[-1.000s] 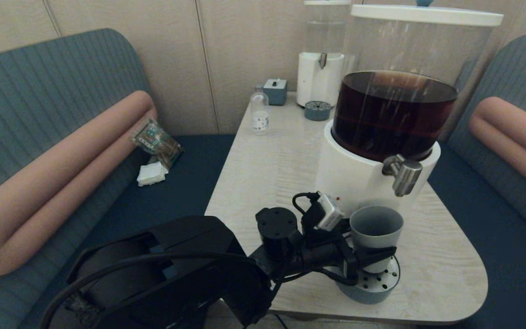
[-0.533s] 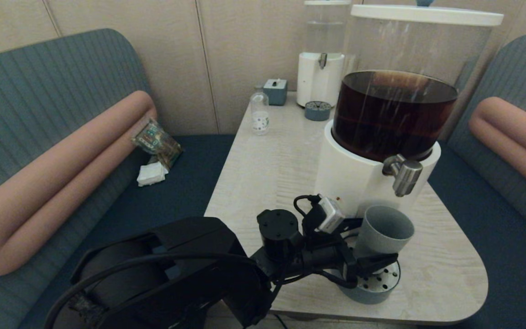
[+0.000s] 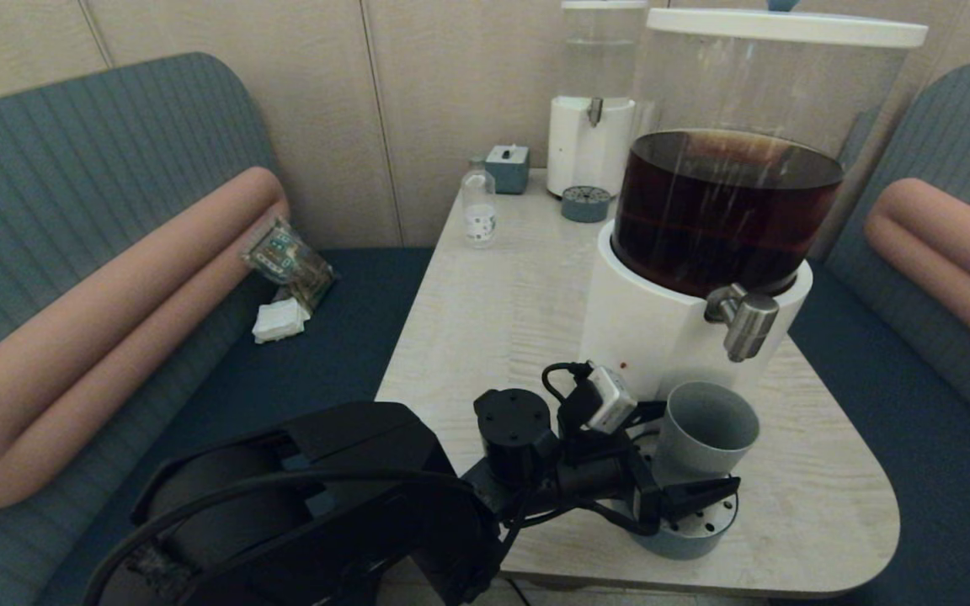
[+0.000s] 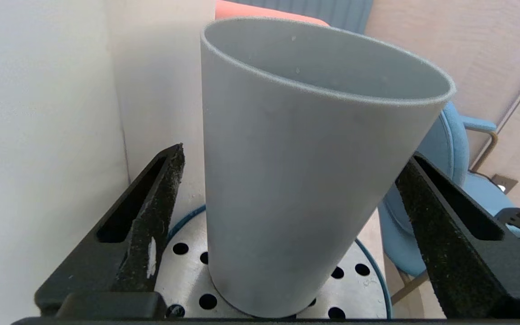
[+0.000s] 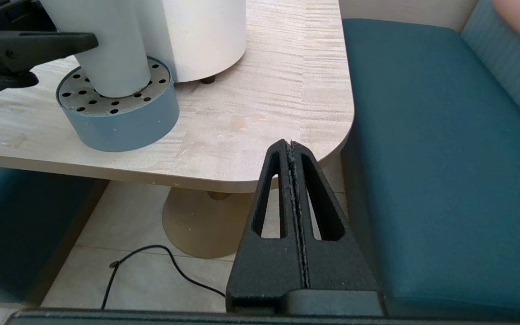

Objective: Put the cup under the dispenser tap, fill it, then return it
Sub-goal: Place it under the water dispenser

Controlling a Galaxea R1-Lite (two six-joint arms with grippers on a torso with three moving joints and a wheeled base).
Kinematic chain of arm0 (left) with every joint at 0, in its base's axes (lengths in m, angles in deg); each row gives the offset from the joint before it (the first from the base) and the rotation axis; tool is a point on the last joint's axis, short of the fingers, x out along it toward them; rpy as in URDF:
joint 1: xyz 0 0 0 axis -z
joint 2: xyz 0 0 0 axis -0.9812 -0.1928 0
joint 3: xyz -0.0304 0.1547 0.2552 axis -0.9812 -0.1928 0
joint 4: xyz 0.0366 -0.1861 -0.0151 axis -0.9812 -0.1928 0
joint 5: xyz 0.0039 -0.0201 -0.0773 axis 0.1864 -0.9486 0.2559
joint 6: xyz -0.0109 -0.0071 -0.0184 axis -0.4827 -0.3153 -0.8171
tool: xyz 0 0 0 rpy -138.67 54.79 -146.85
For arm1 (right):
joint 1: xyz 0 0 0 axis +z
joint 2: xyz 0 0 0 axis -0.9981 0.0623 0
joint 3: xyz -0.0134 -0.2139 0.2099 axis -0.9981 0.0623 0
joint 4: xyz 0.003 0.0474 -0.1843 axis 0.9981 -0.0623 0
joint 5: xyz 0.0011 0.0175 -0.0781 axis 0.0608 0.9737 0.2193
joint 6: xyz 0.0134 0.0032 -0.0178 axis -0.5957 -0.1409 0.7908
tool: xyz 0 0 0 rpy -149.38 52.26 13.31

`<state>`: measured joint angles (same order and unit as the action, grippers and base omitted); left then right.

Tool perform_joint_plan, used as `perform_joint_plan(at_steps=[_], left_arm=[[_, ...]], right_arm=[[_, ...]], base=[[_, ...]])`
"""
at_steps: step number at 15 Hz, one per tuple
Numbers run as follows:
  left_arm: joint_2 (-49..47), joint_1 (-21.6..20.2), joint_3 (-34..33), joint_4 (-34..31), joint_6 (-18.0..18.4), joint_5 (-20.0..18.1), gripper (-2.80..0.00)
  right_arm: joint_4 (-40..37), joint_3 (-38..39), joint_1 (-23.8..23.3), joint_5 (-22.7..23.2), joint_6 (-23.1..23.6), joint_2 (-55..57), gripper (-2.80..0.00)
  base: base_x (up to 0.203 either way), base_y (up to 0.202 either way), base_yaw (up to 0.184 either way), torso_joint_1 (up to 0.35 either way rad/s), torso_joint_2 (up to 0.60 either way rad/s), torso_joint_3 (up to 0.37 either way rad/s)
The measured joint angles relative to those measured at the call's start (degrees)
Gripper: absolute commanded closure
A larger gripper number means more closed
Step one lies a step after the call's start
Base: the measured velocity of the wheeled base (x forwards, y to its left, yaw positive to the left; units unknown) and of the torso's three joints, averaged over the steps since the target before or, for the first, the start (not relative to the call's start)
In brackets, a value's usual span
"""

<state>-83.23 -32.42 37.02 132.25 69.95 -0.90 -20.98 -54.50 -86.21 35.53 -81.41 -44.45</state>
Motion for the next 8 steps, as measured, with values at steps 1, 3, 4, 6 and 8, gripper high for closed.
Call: perform_joint_plan(at_steps=[1,3,4,6,8], left_arm=[[0.09,-0.03,-0.33,0.04,0.01,-0.02,-2.80],[0.34,-0.14,-0.75,0.13,0.01,-0.04,-2.80],[0.52,-0.25,-0.99,0.15,0.01,-0.02,-2.80],[1.14,-0.38,-1.98,0.67,0.01,-0.01,-2.80],[2.22,-0.41,-3.83,0.94,0.01,0.00,-2.80]], right_arm=[[0.00,0.00,0.02,0.00,0.02,0.00,0.00],[-0.01,0.00,0.02,-0.02,-0.01,0.02,0.00],[-0.02,0.00,0.02,0.00,0.02,0.01,0.00],[0.00,0.00,0.02,0.00,0.00,0.02,0.00],[0.00,0.00,0.02,-0.02,-0.01,0.01,0.00]], base=[[0.000,0.000,0.000,0.000,0.00,0.000],[0.000,0.000,0.000,0.000,0.00,0.000],[0.000,0.000,0.000,0.000,0.00,0.000],[0.000,0.000,0.000,0.000,0.00,0.000],[0.000,0.000,0.000,0.000,0.00,0.000]])
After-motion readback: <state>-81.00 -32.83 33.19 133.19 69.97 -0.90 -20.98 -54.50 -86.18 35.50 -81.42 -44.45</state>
